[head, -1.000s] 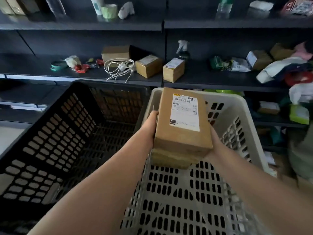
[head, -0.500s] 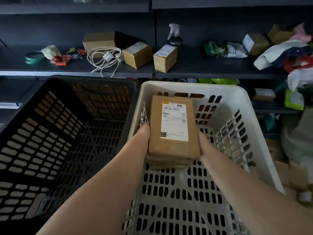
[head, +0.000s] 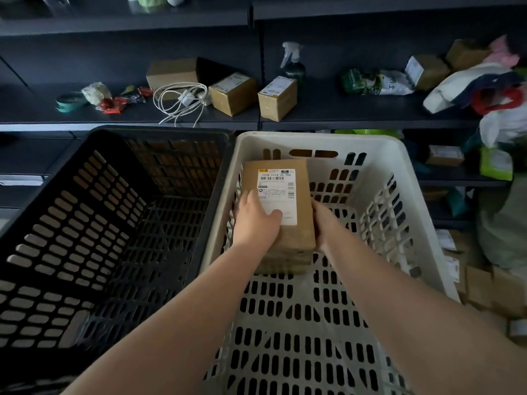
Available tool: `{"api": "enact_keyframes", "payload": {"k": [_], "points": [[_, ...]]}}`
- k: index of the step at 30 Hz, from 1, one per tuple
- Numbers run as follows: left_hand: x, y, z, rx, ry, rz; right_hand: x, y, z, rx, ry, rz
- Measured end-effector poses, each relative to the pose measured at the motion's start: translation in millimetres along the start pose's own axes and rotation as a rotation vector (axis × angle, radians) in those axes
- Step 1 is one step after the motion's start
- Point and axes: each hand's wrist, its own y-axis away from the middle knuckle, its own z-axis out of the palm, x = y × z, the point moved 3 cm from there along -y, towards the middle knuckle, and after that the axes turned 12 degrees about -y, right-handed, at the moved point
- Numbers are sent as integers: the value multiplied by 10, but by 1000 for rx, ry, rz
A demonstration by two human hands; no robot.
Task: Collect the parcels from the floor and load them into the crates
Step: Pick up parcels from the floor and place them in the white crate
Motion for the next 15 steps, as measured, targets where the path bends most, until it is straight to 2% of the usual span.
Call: {"api": "enact_keyframes", "payload": {"k": [2,4,9,12,15], "points": [[44,92,-58,-13,24,12,-88,166,15,67,21,-43],[111,197,-130,-7,38,40,-216,402,7,60,106,-133],[394,591,-218,-19,95,152,-499,1489,-268,58,400,-589],[581,982,-137,-104,68,307,-444,2151,-712,204,514,-813],[800,1385,-17,-148,-39,501,-280,2636,-1239,431,843,-989]]}}
